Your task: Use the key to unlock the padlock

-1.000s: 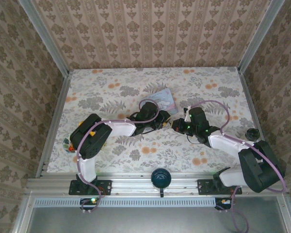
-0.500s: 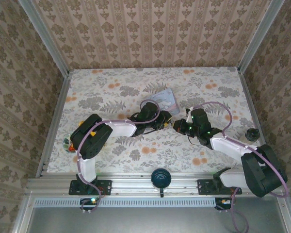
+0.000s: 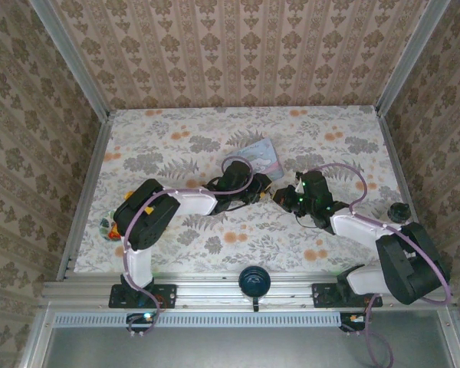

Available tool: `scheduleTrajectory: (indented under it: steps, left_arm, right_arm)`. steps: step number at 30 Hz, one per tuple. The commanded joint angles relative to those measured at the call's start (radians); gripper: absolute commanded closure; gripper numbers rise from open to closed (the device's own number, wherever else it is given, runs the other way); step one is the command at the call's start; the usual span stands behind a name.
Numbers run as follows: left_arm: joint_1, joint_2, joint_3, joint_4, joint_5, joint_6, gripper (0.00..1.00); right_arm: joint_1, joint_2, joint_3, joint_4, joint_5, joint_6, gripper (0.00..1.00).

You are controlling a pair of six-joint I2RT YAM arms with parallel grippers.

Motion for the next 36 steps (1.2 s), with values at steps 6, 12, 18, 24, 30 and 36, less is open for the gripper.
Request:
scheduleTrajectory:
  steps: [6, 12, 18, 24, 30, 36]
  left_arm:
    - [-0.052, 0.061, -0.036, -0.154, 0.210, -0.114, 0.77]
    - [-0.055, 0.065, -0.033, -0.152, 0.221, -0.105, 0.77]
    - [-0.053, 0.068, -0.032, -0.154, 0.227, -0.095, 0.77]
    - [-0.051, 0.071, -0.030, -0.159, 0.230, -0.092, 0.77]
    - [-0.054, 0.078, -0.011, -0.173, 0.238, -0.080, 0.77]
    - [-0.055, 0.074, 0.000, -0.210, 0.244, -0.064, 0.77]
  right_arm:
    - [-0.017, 0.015, 0.044, 0.086, -0.002, 0.038, 1.00]
    - [-0.034, 0.033, 0.064, 0.130, -0.042, 0.043, 1.00]
    - [-0.067, 0.039, 0.088, 0.147, -0.079, 0.044, 1.00]
    - [-0.090, 0.054, 0.114, 0.145, -0.144, 0.021, 1.00]
    - [-0.089, 0.115, 0.143, 0.194, -0.223, 0.014, 1.00]
    - [-0.089, 0.145, 0.198, 0.125, -0.240, -0.033, 1.00]
